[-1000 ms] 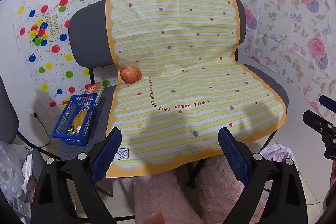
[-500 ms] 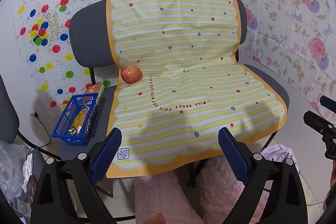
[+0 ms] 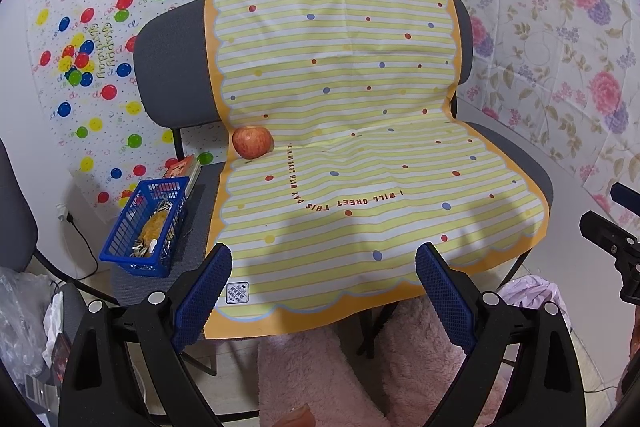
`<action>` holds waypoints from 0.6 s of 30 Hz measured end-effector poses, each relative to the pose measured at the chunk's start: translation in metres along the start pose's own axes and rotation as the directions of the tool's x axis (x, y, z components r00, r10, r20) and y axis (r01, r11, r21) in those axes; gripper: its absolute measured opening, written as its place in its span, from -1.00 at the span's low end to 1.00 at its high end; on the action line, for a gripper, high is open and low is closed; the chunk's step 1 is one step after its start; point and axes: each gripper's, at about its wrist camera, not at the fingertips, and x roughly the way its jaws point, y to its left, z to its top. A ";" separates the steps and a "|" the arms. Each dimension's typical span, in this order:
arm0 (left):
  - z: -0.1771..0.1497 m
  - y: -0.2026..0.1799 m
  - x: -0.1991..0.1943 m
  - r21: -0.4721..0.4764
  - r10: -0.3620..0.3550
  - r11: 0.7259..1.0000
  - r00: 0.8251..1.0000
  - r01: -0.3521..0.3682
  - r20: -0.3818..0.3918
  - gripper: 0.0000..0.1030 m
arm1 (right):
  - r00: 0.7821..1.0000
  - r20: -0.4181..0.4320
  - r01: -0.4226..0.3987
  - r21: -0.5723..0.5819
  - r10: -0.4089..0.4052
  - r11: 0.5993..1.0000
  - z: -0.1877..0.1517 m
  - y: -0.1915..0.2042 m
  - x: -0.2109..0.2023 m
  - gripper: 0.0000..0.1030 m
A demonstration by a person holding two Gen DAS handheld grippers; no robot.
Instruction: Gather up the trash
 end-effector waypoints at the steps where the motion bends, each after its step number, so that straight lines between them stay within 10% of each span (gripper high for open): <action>1: 0.000 0.000 0.000 -0.001 0.000 1.000 1.000 0.000 0.001 0.79 | 1.000 0.000 0.000 0.000 0.000 1.000 0.000 0.000 0.000 0.89; 18: 0.000 0.002 0.002 -0.002 -0.002 1.000 1.000 0.002 -0.002 0.79 | 1.000 -0.002 0.000 0.002 0.000 1.000 -0.001 -0.001 0.002 0.89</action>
